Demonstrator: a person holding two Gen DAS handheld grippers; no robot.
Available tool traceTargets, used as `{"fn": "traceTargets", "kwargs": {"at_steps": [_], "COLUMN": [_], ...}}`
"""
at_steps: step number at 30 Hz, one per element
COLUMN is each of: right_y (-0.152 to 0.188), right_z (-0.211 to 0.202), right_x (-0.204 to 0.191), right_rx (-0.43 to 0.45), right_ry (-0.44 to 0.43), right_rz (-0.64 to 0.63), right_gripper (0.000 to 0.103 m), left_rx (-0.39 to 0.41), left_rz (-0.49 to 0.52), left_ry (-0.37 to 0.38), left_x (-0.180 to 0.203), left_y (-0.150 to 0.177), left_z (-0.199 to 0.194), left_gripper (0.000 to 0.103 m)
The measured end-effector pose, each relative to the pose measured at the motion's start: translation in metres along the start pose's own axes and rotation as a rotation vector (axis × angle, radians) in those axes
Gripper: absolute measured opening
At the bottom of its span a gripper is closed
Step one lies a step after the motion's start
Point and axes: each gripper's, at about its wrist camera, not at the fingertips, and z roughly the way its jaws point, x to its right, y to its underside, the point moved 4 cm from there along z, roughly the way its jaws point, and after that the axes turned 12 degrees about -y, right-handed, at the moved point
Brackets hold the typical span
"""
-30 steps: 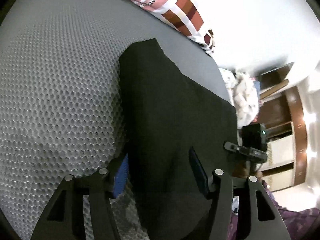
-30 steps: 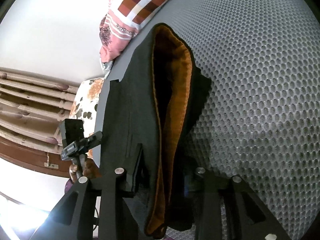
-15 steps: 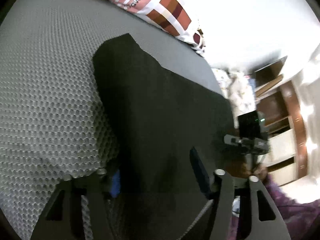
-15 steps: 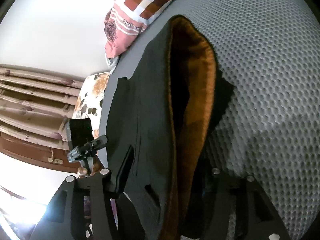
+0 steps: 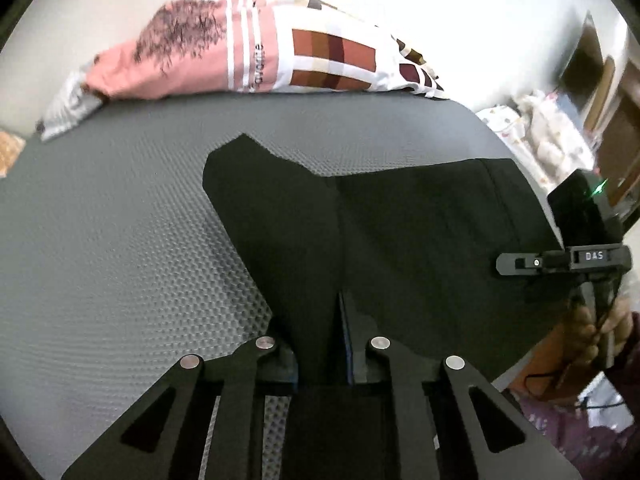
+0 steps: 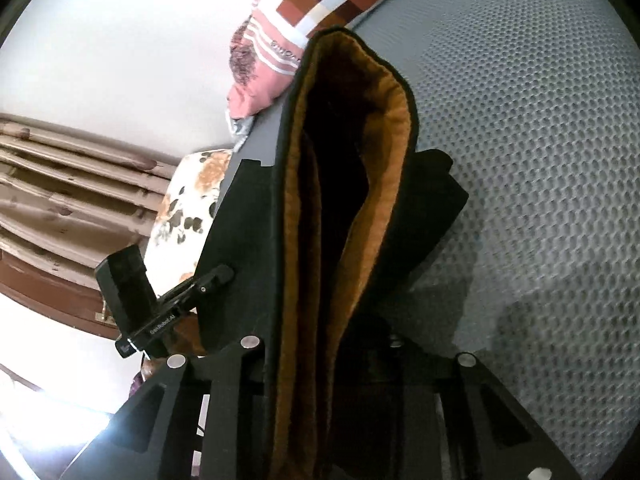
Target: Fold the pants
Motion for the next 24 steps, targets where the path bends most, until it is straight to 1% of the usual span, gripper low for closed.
{"fn": "traceTargets", "kwargs": {"at_steps": [2,12,24], "right_y": [0.004,0.008,-0.004], "right_z": [0.004,0.016,0.055], "right_x": [-0.005,-0.028,-0.054], "right_rx": [-0.003,-0.010,-0.027], "right_ry": [0.009,-0.016,-0.020], "right_rz": [-0.018,-0.057,-0.084], "right_gripper": [0.024,0.024,0.024], "left_rx": [0.007,0.057,0.104], "left_rz": [0.020,0.045,0.033], "left_ry": [-0.031,-0.123,-0.175], "left_x": [0.001,-0.007,-0.025], "left_y": [0.001,0.004,-0.001], "left_z": [-0.004,-0.025,-0.040], "left_gripper": [0.015,0.015,0.015]}}
